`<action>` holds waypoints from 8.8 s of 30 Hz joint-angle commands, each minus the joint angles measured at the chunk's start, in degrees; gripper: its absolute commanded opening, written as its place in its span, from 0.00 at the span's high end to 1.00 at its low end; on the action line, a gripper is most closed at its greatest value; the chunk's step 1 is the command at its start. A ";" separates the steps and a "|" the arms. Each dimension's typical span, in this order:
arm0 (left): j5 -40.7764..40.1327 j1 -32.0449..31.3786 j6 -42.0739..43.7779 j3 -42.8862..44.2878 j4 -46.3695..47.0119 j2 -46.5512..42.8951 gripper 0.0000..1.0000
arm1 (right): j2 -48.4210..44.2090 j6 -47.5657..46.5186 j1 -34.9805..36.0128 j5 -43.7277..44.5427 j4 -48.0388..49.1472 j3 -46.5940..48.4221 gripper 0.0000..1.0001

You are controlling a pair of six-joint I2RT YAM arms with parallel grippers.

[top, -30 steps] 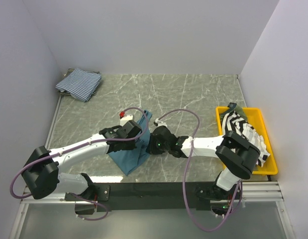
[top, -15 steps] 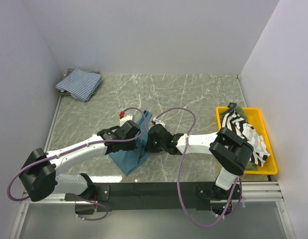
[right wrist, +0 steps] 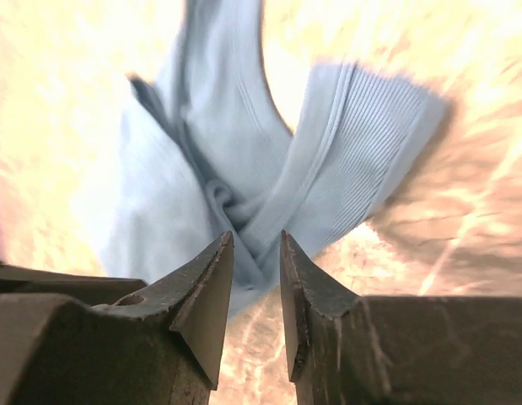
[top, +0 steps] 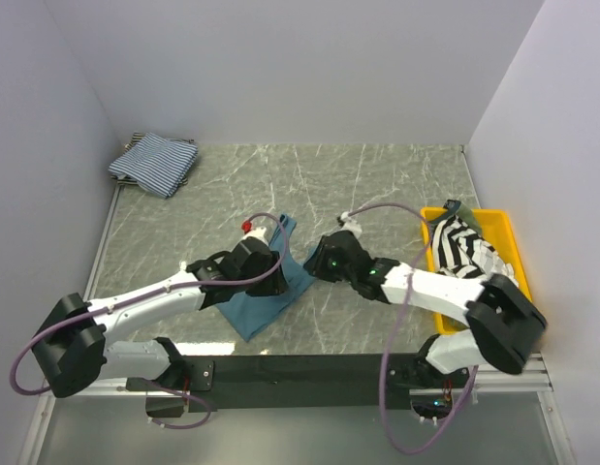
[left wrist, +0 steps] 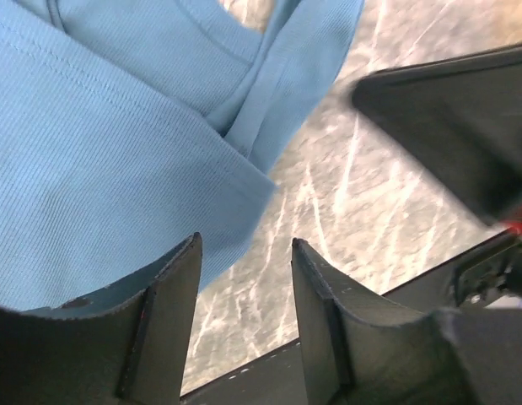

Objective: Fold and stack the tank tops
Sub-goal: Fold the tank top, then neatly place the folded tank top to the corner

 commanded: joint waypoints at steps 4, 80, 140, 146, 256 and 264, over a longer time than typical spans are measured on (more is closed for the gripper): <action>-9.78 3.00 -8.25 2.42 -6.48 -5.37 0.47 | -9.31 -5.18 0.59 5.26 -3.25 1.12 0.63; -0.84 49.25 -5.29 -0.40 -7.41 -16.02 0.99 | 30.86 -24.81 29.69 -17.67 -18.47 54.57 1.00; -4.79 7.68 -16.25 5.90 -5.91 -0.79 0.95 | -27.71 3.24 14.39 1.41 -9.76 -10.41 0.51; -1.89 7.59 -20.48 -6.34 -4.59 -9.50 0.99 | -11.27 -0.02 17.46 -3.88 -2.90 -3.98 0.52; 14.12 24.03 -7.91 -2.68 18.09 17.92 0.82 | 28.38 -27.88 24.59 29.43 -20.39 30.92 0.28; 15.87 24.91 -7.12 -0.04 18.09 19.76 0.83 | 29.27 -25.43 21.70 22.06 -17.67 28.55 0.52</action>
